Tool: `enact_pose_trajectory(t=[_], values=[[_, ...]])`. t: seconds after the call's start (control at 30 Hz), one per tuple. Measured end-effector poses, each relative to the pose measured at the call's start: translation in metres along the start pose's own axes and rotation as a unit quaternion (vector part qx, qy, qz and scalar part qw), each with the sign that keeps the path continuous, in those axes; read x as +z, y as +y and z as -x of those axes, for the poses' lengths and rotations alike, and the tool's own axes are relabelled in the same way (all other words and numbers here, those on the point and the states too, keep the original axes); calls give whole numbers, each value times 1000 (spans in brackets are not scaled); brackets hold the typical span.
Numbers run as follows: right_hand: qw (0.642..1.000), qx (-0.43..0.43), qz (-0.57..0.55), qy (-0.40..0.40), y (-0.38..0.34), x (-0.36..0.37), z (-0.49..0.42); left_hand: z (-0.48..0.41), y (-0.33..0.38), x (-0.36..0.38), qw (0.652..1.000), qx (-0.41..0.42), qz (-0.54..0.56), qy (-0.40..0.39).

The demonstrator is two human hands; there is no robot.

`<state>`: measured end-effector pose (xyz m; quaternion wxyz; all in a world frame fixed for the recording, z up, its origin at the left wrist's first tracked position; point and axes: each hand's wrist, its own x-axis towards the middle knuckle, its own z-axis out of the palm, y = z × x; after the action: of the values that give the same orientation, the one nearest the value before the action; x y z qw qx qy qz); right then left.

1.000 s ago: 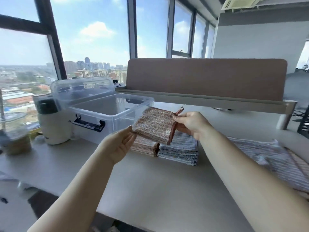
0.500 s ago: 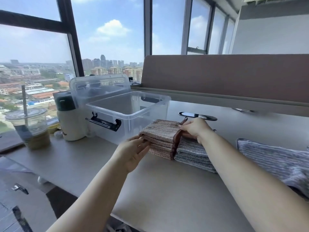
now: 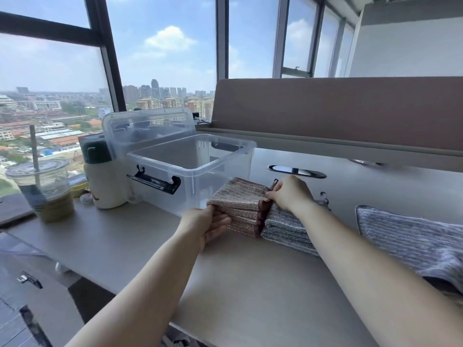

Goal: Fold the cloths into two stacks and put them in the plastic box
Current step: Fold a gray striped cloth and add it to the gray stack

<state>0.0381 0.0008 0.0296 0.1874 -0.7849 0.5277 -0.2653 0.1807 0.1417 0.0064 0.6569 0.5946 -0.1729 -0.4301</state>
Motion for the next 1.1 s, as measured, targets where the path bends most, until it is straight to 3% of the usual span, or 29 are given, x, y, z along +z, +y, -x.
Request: enact_pose_trajectory(t=[0.13, 0.2, 0.27, 0.37, 0.5, 0.7, 0.87, 1.1], values=[[995, -42, 69, 56, -1, -2, 7, 7, 5, -3, 997, 27, -66, 9], [992, -106, 30, 62, -7, -11, 14, 9, 8, -4, 990, 82, -112, 22], [985, -166, -52, -11, -14, -22, 22, 10, 12, -5, 980, 130, -149, 27], [961, -197, -115, -159, -22, -31, 34, 8, 17, -5, 974, 133, -181, 5], [960, -208, -48, -182, -14, -26, 37, 6, 18, -5, 977, 99, -191, -18], [966, -237, 15, -104, -4, -17, 50, 8, 20, -6, 980, 74, -185, -21], [969, -220, -102, -45, 14, -50, 59, 20, 30, 9, 947, 196, -251, 28], [986, -132, -93, 38, 91, -112, 87, 70, 4, 105, 911, 283, -258, -155]])
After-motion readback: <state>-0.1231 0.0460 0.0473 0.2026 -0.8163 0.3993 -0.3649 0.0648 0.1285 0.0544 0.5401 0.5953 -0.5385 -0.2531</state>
